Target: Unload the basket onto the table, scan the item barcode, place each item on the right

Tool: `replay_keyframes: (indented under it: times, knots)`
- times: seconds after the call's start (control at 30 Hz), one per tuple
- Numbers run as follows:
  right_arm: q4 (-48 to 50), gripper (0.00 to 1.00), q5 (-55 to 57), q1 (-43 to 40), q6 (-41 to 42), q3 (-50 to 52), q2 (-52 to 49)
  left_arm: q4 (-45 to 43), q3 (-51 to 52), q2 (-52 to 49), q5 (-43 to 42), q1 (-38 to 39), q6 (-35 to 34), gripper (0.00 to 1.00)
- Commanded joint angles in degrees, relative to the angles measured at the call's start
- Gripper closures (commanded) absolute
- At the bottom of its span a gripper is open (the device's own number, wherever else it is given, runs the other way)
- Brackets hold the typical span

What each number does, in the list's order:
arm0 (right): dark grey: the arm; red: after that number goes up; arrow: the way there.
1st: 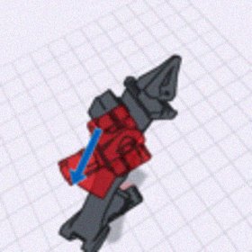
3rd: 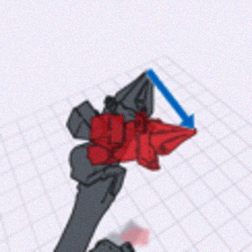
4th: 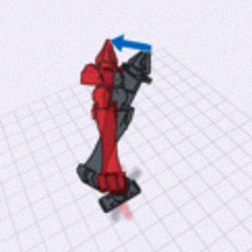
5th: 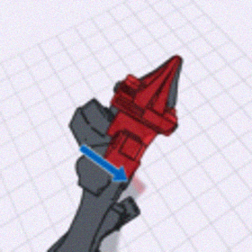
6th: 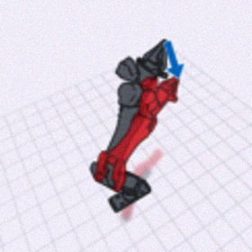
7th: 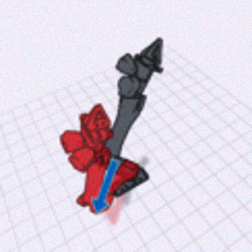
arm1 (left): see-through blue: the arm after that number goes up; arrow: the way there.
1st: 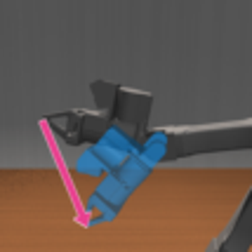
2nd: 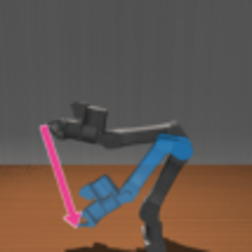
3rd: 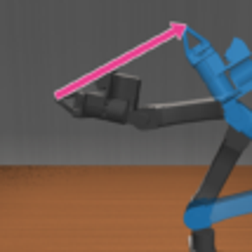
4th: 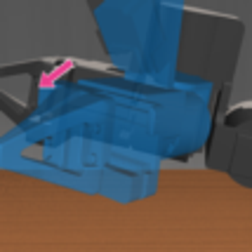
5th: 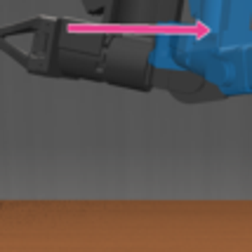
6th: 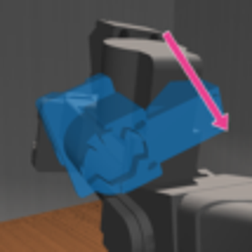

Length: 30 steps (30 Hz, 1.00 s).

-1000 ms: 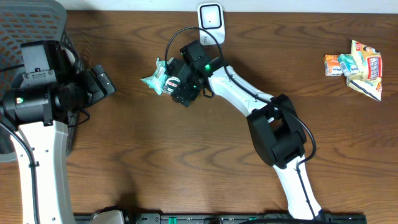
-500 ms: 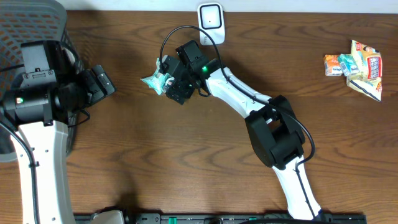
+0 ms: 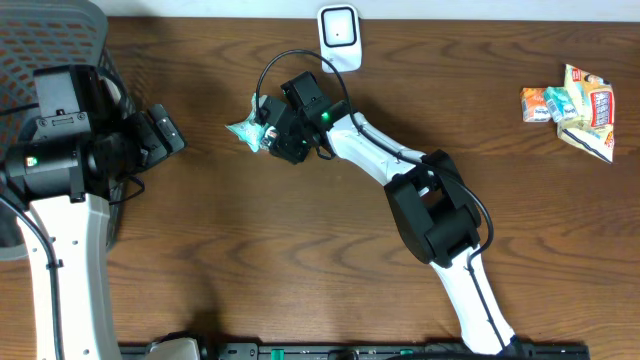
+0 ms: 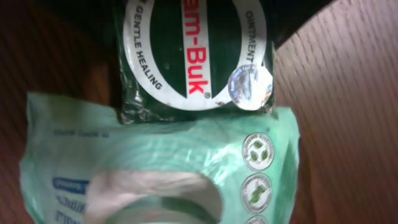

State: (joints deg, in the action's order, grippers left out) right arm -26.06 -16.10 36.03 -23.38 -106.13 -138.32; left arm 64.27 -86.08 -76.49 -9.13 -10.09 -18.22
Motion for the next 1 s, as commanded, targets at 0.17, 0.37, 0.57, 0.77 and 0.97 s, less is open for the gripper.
replay_keyframes:
  times: [0.17,0.37,0.57,0.77,0.97]
  knots:
    - [-4.4,0.60,1.2,0.4,0.1,0.4,0.0,0.2,-1.2,-0.1,-0.3,-0.2,-0.1,0.02]
    - [-11.6,0.63,9.7,0.3,1.9,0.4,5.0,0.2,-1.2,-0.1,-0.3,-0.2,-0.1,0.02]
    - [-20.8,0.58,14.5,-0.2,0.0,0.4,9.5,0.2,-1.2,-0.1,-0.3,-0.2,-0.1,0.02]
    - [-29.4,0.01,19.7,-2.0,-1.4,0.4,10.1,0.2,-1.2,-0.1,-0.3,-0.2,-0.1,0.02]
    - [-27.7,0.01,19.6,-4.4,7.4,0.4,10.1,0.2,-1.2,-0.1,-0.3,-0.2,-0.1,0.03]
